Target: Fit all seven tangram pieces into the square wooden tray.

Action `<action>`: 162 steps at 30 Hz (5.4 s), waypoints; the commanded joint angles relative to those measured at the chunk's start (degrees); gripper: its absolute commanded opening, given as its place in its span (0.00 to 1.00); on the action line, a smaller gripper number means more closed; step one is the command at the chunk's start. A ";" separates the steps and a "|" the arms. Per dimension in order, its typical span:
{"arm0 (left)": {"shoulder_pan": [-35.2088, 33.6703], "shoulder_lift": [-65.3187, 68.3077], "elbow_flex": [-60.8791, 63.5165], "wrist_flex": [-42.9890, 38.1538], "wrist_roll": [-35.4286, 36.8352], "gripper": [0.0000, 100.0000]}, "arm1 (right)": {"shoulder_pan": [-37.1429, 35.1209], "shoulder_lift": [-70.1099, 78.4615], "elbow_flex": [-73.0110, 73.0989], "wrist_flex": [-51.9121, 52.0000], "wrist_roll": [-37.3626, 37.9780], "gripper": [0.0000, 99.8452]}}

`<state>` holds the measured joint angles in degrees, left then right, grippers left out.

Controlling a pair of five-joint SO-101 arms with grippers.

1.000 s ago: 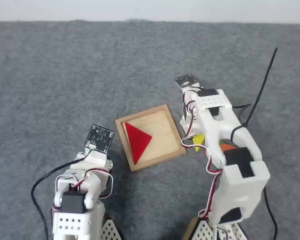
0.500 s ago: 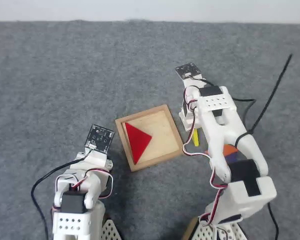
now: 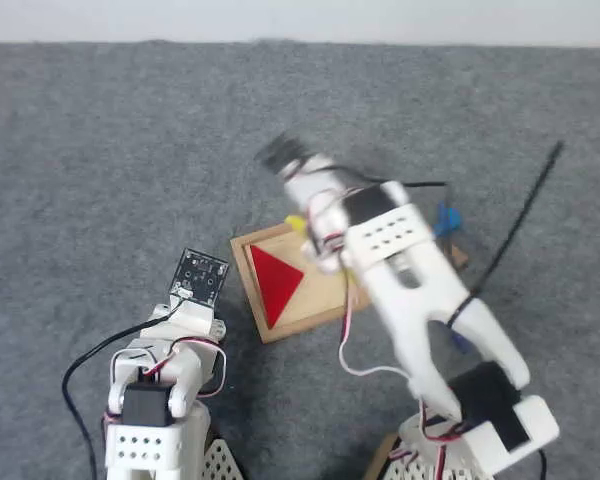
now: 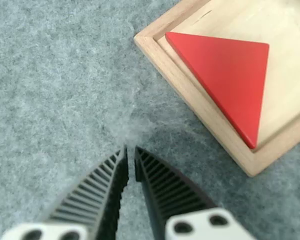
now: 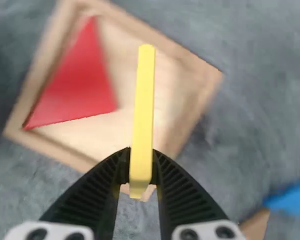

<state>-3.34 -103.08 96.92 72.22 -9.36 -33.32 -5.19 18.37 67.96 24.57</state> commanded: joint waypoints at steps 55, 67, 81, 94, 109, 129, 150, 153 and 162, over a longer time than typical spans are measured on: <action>-0.26 -0.97 -0.57 0.18 -0.44 0.02 | 4.97 8.04 1.14 -11.03 -35.25 0.01; -0.26 -0.97 -0.57 0.18 -0.44 0.02 | 0.31 8.75 -0.09 -18.07 -69.80 0.01; -0.26 -0.97 -0.57 0.18 -0.44 0.02 | -4.44 11.65 1.67 -22.73 -72.00 0.06; -0.26 -0.97 -0.57 0.18 -0.44 0.02 | -4.00 12.26 2.02 -20.18 -68.31 0.16; -0.26 -0.97 -0.57 0.18 -0.44 0.02 | 1.98 5.58 6.59 -17.45 -66.37 0.09; -0.26 -0.97 -0.57 0.18 -0.44 0.02 | 0.75 2.77 7.91 -21.23 -63.47 0.01; -0.26 -0.97 -0.57 0.18 -0.44 0.02 | -4.09 3.47 10.46 -30.20 -68.31 0.01; -0.26 -0.97 -0.57 0.18 -0.44 0.02 | -4.09 3.82 10.99 -30.20 -64.44 0.01; -0.26 -0.97 -0.57 0.18 -0.44 0.02 | -3.21 3.82 13.36 -30.20 -59.87 0.04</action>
<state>-3.34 -103.08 96.92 72.22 -9.36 -37.54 -0.53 32.18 39.03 -36.70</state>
